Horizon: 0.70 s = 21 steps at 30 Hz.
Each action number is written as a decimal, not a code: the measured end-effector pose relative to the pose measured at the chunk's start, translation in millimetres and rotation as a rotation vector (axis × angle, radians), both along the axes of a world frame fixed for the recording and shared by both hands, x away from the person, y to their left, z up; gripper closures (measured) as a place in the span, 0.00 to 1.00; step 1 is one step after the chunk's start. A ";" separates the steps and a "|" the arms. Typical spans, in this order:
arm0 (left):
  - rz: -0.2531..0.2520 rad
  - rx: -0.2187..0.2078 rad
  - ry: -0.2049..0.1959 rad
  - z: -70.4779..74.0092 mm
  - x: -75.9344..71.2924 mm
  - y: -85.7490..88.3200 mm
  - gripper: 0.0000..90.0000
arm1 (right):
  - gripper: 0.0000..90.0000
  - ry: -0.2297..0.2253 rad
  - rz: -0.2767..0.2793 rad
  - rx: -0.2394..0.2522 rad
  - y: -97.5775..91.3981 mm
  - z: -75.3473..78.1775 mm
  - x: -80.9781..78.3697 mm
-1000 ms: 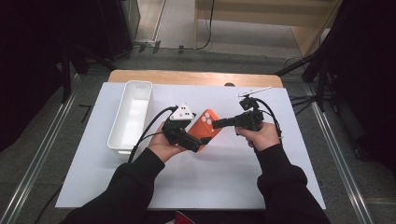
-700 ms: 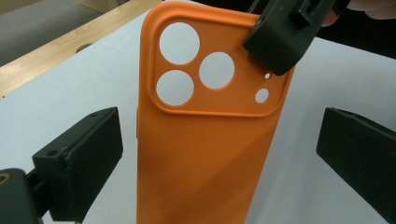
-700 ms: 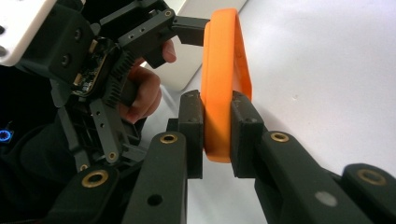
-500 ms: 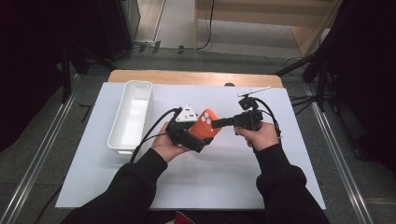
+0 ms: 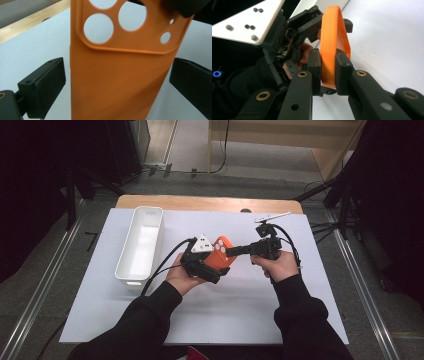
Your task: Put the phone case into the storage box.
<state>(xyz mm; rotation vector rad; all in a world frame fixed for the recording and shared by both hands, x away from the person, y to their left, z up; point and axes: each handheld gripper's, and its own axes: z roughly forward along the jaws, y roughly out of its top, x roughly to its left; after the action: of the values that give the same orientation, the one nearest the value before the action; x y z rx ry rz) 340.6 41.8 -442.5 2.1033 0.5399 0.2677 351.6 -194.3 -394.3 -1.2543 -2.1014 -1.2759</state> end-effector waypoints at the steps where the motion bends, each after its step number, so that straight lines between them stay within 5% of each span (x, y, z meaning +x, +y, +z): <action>1: 0.003 0.001 -0.003 -0.2 0.0 0.0 0.01 | 0.85 0.001 -0.003 0.002 -0.1 0.6 -0.3; 11: 0.008 -0.004 -0.060 -3.0 -6.2 -0.5 0.14 | 0.85 0.001 -0.008 0.009 -0.9 1.0 -0.5; 21: 0.013 0.011 -0.065 -1.7 -8.0 -0.8 0.16 | 0.85 0.007 -0.017 0.017 -2.6 0.1 0.2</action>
<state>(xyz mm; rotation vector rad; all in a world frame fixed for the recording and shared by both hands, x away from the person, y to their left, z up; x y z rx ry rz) 332.5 41.0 -444.1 2.0945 0.5147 0.3461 351.8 -196.9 -394.2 -1.2696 -2.0752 -1.2923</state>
